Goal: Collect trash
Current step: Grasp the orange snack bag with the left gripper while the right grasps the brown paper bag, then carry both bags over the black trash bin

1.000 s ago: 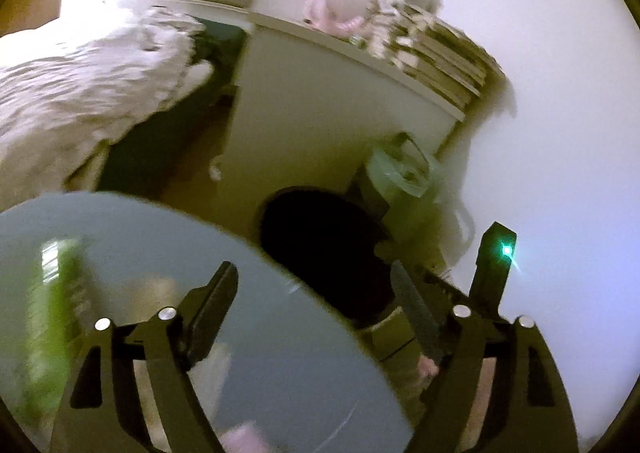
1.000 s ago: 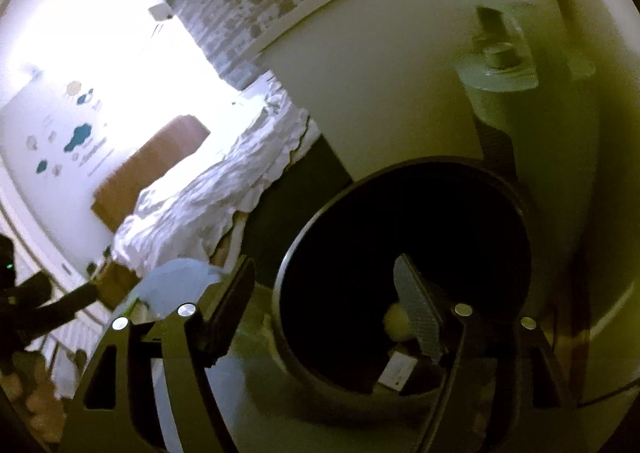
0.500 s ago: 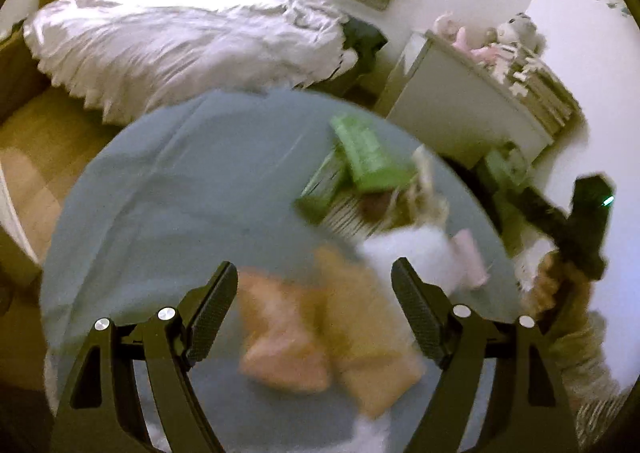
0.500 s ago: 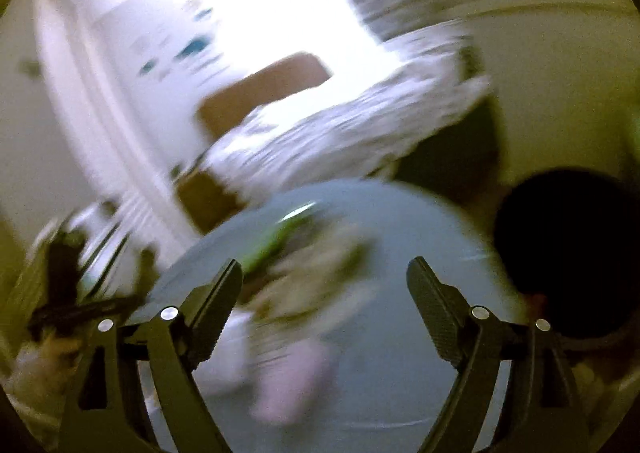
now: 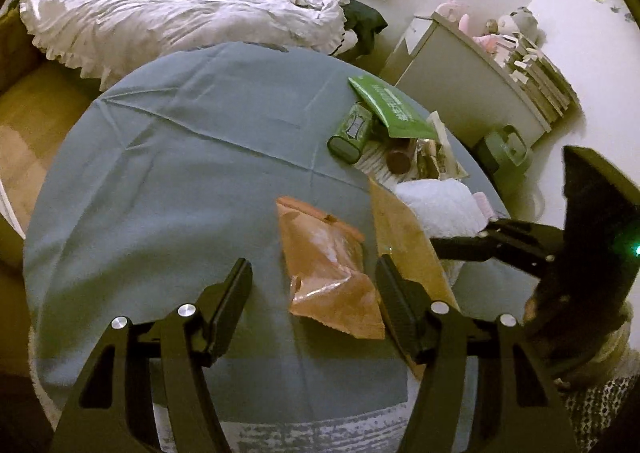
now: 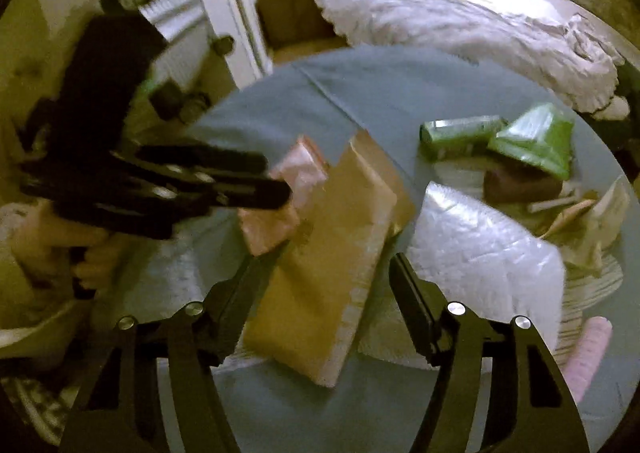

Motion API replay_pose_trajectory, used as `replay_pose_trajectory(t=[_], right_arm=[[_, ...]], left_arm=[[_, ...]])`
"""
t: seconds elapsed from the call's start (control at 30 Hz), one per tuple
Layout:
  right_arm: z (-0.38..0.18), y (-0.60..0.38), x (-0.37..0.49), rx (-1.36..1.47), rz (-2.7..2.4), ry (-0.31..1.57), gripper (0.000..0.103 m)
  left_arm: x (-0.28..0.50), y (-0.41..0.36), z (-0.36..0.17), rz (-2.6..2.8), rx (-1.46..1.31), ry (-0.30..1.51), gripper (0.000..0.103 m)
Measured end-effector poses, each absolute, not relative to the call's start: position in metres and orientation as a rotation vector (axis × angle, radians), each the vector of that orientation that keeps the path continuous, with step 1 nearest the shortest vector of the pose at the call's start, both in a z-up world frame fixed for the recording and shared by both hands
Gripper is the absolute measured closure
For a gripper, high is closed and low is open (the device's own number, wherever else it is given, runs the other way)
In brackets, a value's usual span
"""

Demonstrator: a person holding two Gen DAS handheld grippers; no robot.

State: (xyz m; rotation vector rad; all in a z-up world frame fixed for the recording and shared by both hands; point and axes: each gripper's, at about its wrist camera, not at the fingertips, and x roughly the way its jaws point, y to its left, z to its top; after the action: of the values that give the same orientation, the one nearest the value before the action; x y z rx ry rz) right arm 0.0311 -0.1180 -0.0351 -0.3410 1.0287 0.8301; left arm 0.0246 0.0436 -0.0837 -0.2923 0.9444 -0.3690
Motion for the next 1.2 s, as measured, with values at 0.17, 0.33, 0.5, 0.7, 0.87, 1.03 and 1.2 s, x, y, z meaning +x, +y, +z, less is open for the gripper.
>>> replay_pose_trajectory(t=[0.17, 0.33, 0.5, 0.7, 0.87, 1.03, 1.2], right_arm=[[-0.047, -0.115, 0.030, -0.324, 0.842, 1.038, 0.059], [-0.031, -0.135, 0.036, -0.208, 0.857, 1.012, 0.080], [-0.006, -0.169, 0.035, -0.042, 0.895, 0.944, 0.094], [0.032, -0.221, 0.036, 0.089, 0.912, 0.783, 0.094], [0.054, -0.283, 0.045, 0.186, 0.798, 0.633, 0.094], [0.064, -0.364, 0.061, 0.265, 0.549, 0.509, 0.094], [0.067, -0.434, 0.076, 0.306, 0.351, 0.427, 0.094]], left_arm=[[0.027, 0.034, -0.083, -0.359, -0.233, 0.940, 0.040], [0.027, 0.024, -0.083, -0.354, -0.183, 0.944, 0.059], [0.027, 0.021, -0.083, -0.346, -0.174, 0.931, 0.068], [0.027, 0.022, -0.063, -0.337, -0.202, 0.879, 0.069], [0.038, 0.001, -0.025, -0.380, -0.198, 0.807, 0.069], [0.062, -0.038, 0.010, -0.462, -0.186, 0.729, 0.069], [0.100, -0.101, 0.034, -0.579, -0.176, 0.667, 0.069]])
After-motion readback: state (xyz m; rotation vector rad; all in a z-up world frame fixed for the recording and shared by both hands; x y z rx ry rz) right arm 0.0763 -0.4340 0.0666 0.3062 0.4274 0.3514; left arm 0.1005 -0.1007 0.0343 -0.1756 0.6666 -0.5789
